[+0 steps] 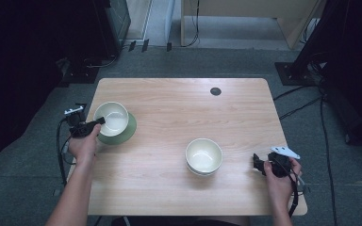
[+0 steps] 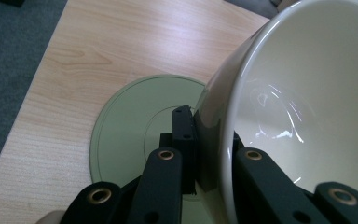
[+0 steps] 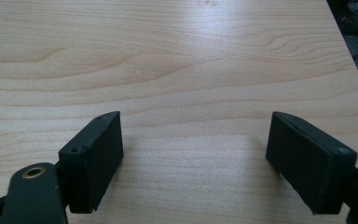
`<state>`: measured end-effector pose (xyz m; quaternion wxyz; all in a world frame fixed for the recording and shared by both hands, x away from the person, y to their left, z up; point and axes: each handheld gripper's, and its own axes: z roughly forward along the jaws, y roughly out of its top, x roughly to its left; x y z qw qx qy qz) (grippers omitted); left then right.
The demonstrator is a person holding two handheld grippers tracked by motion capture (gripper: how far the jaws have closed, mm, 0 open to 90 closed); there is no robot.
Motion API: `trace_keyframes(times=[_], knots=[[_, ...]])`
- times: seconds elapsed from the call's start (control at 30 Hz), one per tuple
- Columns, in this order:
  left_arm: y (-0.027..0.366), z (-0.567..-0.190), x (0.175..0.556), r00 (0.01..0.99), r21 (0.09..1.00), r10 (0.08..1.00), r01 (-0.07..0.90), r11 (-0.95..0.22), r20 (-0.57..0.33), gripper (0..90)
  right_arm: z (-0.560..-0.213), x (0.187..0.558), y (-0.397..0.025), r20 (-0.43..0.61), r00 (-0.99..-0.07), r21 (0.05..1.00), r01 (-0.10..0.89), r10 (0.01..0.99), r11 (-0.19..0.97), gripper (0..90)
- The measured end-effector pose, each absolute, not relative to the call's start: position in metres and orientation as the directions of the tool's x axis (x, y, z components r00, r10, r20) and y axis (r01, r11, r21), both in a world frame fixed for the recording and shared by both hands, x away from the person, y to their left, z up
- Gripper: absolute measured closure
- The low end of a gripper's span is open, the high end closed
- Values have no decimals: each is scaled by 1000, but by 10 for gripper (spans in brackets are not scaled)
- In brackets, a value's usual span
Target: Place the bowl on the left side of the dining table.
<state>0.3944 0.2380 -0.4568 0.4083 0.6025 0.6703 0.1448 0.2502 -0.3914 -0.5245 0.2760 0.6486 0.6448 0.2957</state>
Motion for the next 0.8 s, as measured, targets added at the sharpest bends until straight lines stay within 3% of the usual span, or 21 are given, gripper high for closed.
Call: trace_keyframes(times=[0.43, 0.8], knots=[[248, -468, 417, -54, 565, 909, 767, 303, -413, 845, -525, 250, -391, 27, -6, 739, 673, 1000, -16, 186], [249, -475, 425, -104, 504, 919, 809, 301, -381, 843, -525, 250, -391, 28, -6, 739, 673, 1000, -16, 186]])
